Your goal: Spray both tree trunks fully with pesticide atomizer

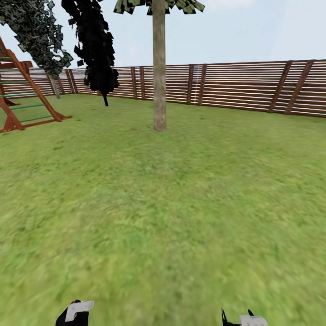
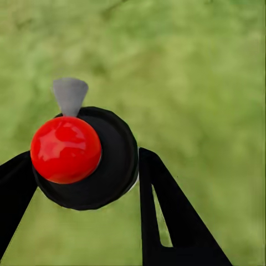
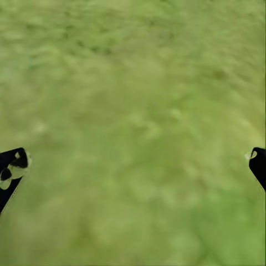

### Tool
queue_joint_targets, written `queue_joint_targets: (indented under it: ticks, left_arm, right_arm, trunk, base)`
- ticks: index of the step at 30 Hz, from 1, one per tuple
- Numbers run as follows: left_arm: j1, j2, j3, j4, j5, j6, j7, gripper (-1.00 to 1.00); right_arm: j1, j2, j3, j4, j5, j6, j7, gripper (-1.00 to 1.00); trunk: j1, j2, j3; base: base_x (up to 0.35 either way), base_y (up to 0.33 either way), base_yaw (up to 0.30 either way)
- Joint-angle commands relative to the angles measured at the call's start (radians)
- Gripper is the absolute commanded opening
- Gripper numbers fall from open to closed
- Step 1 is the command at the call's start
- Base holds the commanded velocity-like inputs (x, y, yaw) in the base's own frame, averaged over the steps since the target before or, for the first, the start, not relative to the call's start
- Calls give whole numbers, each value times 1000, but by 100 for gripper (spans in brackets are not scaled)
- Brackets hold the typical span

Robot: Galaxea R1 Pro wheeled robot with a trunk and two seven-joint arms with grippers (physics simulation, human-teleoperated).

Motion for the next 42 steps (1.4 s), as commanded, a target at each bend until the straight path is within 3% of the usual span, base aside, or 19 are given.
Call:
queue_joint_targets:
  ticks: [1, 42]
  left_arm:
    - [0, 0, 0, 0, 0, 0, 0, -100]
    - [0, 0, 0, 0, 0, 0, 0, -100]
  right_arm:
    - [0, 0, 0, 0, 0, 0, 0, 100]
    - [0, 0, 0, 0, 0, 0, 0, 100]
  trunk:
    - [0, 0, 0]
    - [0, 0, 0]
  base:
    - [339, 0, 0]
    - [340, 0, 0]
